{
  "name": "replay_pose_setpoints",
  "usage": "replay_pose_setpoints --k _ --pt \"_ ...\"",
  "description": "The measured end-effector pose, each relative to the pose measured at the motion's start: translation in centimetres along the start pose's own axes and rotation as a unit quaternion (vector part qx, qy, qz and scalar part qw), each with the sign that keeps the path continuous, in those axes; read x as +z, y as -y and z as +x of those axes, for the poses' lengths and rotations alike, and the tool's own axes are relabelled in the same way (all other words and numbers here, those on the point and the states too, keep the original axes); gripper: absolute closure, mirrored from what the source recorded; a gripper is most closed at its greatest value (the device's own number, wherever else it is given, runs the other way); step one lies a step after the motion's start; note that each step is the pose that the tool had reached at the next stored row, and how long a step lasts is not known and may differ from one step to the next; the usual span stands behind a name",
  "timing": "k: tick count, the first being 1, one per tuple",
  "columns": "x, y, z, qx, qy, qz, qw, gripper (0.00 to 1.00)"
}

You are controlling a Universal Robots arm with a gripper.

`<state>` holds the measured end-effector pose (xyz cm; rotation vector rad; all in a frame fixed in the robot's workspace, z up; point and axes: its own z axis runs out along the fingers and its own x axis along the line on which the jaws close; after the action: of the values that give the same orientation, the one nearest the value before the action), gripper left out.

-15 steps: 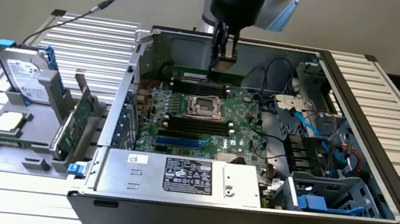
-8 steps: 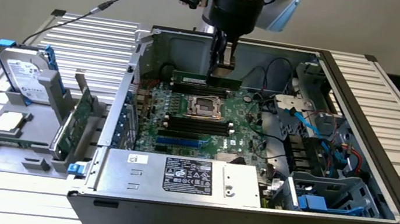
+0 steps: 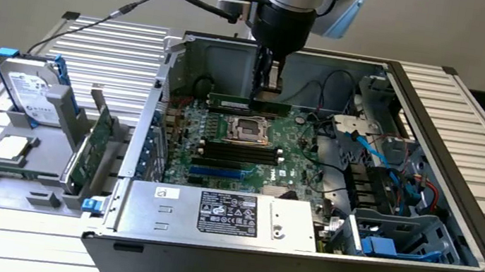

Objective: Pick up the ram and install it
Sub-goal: 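Insert the ram into the slot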

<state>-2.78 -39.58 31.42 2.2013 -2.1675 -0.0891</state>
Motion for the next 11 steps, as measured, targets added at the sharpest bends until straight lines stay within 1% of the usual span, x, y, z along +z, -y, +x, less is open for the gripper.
replay_pose_setpoints --k 11 --pt "1.99 0.15 0.0 0.0 0.0001 0.0 1.0 0.86"
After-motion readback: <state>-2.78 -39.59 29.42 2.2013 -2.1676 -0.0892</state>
